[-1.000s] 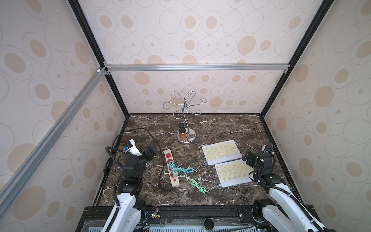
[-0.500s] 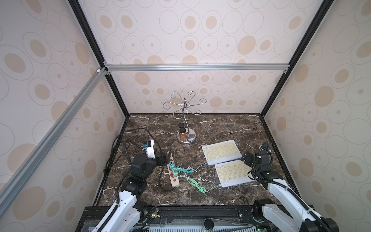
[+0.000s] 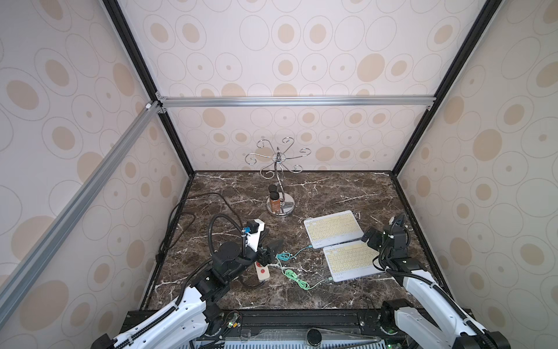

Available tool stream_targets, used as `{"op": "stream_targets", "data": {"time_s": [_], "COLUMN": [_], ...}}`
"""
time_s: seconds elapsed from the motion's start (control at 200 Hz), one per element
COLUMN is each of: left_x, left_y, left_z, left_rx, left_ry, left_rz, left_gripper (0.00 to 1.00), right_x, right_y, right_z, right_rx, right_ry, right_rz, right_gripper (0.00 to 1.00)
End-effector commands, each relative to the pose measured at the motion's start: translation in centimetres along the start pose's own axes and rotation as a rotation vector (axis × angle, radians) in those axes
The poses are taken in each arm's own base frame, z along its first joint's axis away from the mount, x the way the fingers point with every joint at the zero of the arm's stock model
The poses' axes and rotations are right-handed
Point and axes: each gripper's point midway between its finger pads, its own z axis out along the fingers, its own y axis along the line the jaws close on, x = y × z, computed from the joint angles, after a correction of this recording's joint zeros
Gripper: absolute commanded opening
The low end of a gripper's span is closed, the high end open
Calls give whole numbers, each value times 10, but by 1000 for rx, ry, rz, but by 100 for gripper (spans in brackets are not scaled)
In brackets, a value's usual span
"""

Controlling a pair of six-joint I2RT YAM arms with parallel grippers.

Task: Unplug the wireless keyboard
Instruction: Pick up the power cord at the center of the board.

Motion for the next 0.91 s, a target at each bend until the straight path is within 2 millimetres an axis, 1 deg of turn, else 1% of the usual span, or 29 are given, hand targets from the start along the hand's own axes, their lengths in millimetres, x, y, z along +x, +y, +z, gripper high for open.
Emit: {"op": "stream_targets", "data": {"time_s": [0.0,0.045,0.055,0.07,0.175,0.265,0.28,0.405,0.51,0.66,0.84,0.9], "left_x": [-18,-11,-16,-16,-4,0,6,25,50,82,116,131], "left_y": [-22,-28,-29,-30,-37,-48,-48,-67,-82,-106,-133,-141], "left_z": [3,5,5,6,15,22,23,32,42,49,61,64], "left_rx": [66,82,84,83,71,94,94,137,144,226,282,302], "left_ry": [-26,-7,-25,-29,17,49,78,151,227,311,411,449], "left_rz": [59,66,67,68,98,111,113,129,172,201,266,293], "left_gripper": [60,60,60,60,60,60,61,61,59,58,56,55], "right_x": [-3,-3,-3,-3,-3,-4,-3,-4,-3,-3,-3,-3], "right_y": [3,3,3,3,2,2,2,2,2,2,3,3], "right_z": [-2,-2,-2,-2,-3,-5,-5,-6,-5,-5,-3,-2], "right_rx": [-14,-15,-14,-16,-18,-18,-19,-25,-23,-21,-18,-16], "right_ry": [-13,-13,-14,-14,-20,-27,-25,-31,-27,-25,-16,-11], "right_rz": [-2,-1,-1,-1,3,4,5,7,5,5,1,0], "right_gripper": [100,100,100,100,100,100,100,100,100,100,100,100]}}
